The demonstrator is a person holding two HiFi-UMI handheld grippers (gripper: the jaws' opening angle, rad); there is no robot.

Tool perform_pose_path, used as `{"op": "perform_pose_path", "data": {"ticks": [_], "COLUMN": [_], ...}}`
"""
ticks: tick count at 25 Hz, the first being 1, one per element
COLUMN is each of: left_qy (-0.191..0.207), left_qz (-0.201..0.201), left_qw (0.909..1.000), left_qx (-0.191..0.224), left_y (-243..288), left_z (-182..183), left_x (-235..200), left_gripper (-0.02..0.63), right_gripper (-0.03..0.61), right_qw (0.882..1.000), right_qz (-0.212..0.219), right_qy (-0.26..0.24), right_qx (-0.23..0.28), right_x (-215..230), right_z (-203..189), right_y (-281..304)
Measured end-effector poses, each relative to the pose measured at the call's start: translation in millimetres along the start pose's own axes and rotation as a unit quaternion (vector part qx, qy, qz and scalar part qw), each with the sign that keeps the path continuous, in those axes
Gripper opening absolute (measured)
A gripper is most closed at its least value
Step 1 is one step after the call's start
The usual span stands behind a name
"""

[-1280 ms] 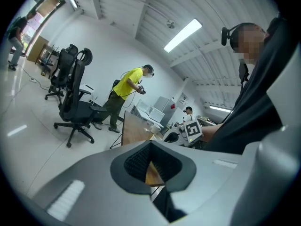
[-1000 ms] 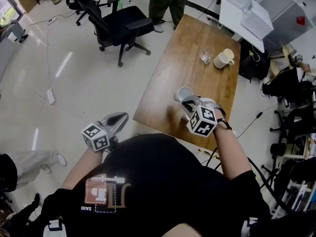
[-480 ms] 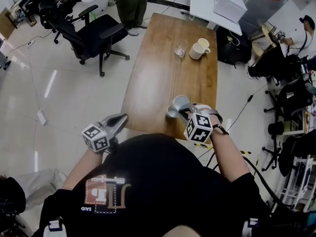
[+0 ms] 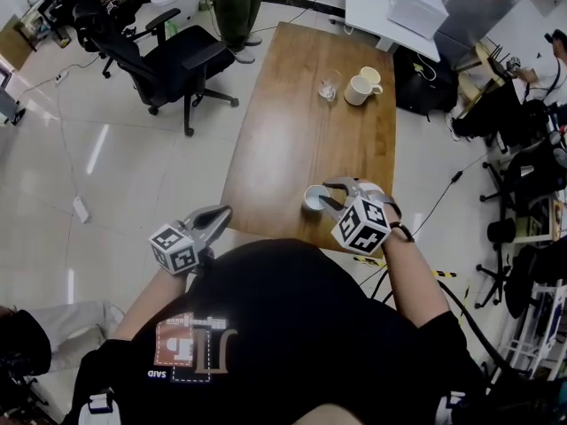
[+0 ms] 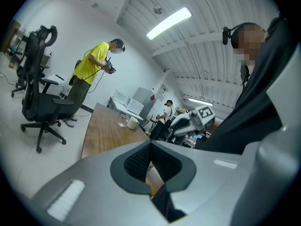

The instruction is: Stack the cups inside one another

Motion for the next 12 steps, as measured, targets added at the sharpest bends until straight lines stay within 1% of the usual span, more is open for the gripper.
{"op": "perform_pose_path", "data": {"ticks": [1, 2, 4, 5, 7, 9, 11, 12], "left_qy": [0.000, 0.001, 0.004, 0.006, 0.010, 0.012, 0.016, 0.017], "left_qz": [0.001, 0.002, 0.000, -0.004, -0.014, -0.020, -0.024, -0.025], "left_qw": [1.0000, 1.0000, 1.0000, 0.9999, 0.9998, 0.9997, 0.9996, 0.9995], "left_qx": [0.002, 0.004, 0.008, 0.009, 0.008, 0.005, 0.000, -0.001], "left_y": [-1, -1, 2, 5, 11, 15, 19, 22], "left_z": [3, 5, 9, 11, 14, 16, 17, 18], "left_x": [-2, -4, -4, -3, 1, 3, 2, 1], "left_gripper": [-0.005, -0.005, -0.005, -0.005, -0.005, -0.005, -0.005, -0.005], "right_gripper": [0.117, 0.109, 0.079, 0.063, 0.057, 0.048, 0.043, 0.038], "right_qw": [0.998, 0.994, 0.977, 0.968, 0.954, 0.938, 0.914, 0.899], "right_qz": [-0.034, -0.068, -0.120, -0.135, -0.144, -0.131, -0.111, -0.100], "right_qy": [0.021, 0.046, 0.102, 0.129, 0.185, 0.261, 0.347, 0.389], "right_qx": [0.038, 0.076, 0.144, 0.167, 0.188, 0.190, 0.182, 0.176], "right_x": [27, 52, 88, 96, 92, 66, 27, 6], "right_z": [17, 29, 39, 35, 10, -30, -74, -96], "right_y": [-25, -49, -87, -97, -98, -79, -52, -39]}}
Point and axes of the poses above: the fingertips, and each gripper's own axes: y forward along the fingers, x to its right, z out of its top, the point moved 2 cm from there along -y, backward along the fingers, and after that the axes turned 2 degrees about -z, right-handed, at the moved point
